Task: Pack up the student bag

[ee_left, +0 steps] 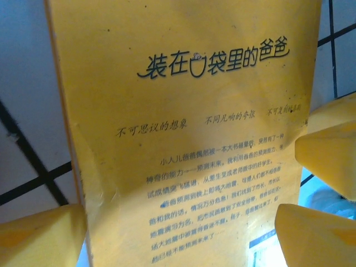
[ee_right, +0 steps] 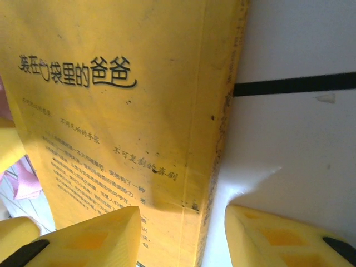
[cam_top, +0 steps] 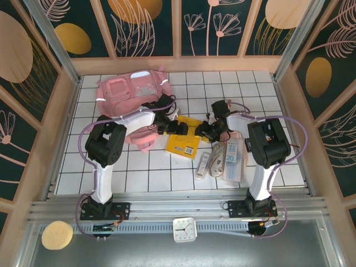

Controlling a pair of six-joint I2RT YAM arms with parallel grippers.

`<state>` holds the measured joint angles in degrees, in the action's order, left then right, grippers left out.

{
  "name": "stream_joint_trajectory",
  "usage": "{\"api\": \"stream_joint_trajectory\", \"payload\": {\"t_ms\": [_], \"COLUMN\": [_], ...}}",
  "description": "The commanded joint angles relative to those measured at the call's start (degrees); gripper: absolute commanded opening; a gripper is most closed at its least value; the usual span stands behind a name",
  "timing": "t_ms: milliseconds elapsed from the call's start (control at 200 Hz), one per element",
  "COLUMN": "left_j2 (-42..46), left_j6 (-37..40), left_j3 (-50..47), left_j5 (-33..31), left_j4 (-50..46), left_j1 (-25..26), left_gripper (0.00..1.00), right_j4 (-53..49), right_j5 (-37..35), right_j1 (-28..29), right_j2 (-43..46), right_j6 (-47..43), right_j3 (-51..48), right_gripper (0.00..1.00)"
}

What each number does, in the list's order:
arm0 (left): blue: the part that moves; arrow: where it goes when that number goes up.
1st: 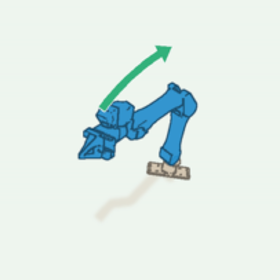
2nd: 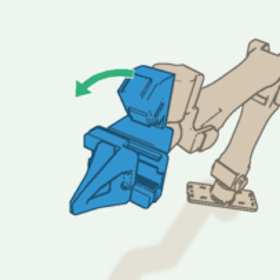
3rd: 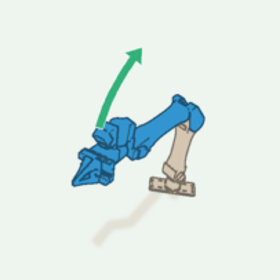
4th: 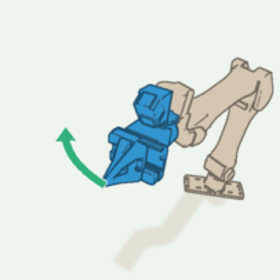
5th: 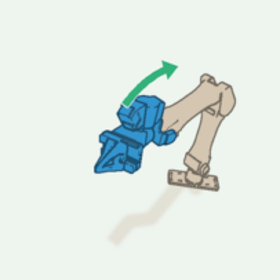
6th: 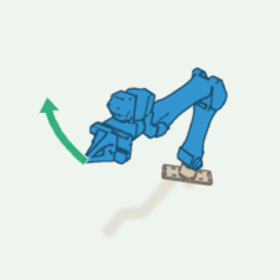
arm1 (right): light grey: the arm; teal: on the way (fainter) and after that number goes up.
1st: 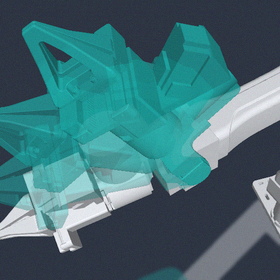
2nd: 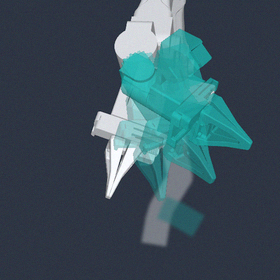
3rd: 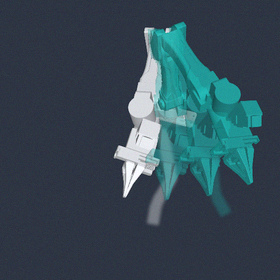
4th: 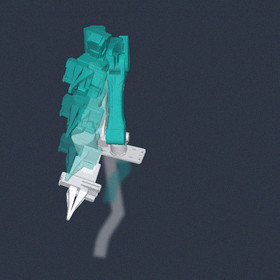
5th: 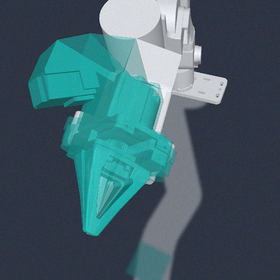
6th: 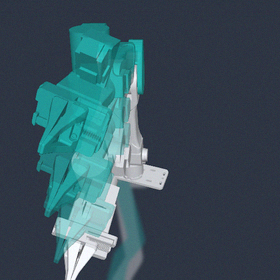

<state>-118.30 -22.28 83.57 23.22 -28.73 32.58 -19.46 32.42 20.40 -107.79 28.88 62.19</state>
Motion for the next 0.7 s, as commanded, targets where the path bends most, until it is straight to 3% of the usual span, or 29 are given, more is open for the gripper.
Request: {"api": "stream_joint_trajectory", "payload": {"t_ms": [0, 140, 220, 280, 505, 696], "left_j2": [-2.4, -3.1, -2.9, -2.6, -2.4, -0.5], "left_j6": [-0.3, -1.1, -0.9, -0.5, -0.8, -0.7], "left_j3": [0.5, 0.0, -0.5, -0.6, -2.5, -1.3], "left_j5": [5.5, 9.3, 10.2, 11.5, 17.4, 20.1], "left_j4": [2.4, 3.6, 3.9, 4.0, 7.4, 7.2], "left_j1": [0.5, 0.9, 0.8, 0.8, 0.4, -0.2], "left_gripper": [0.74, 0.49, 0.27, 0.18, 0.09, 0.07], "right_j4": [4.3, 6.5, 7.9, 9.2, 20.7, 19.6], "right_j5": [3.0, 4.5, 5.6, 6.5, 12.0, 10.7], "right_j1": [0.6, 0.8, 0.7, 0.7, 1.1, 1.0], "right_j2": [-3.0, -3.4, -3.2, -2.6, 2.8, 4.1], "right_j6": [0.9, 1.5, 1.9, 2.1, 4.5, 3.8], "right_j3": [-0.7, -0.8, -1.3, -1.9, -5.9, -6.4], "right_gripper": [0.46, 0.45, 0.45, 0.45, 0.45, 0.46]}}
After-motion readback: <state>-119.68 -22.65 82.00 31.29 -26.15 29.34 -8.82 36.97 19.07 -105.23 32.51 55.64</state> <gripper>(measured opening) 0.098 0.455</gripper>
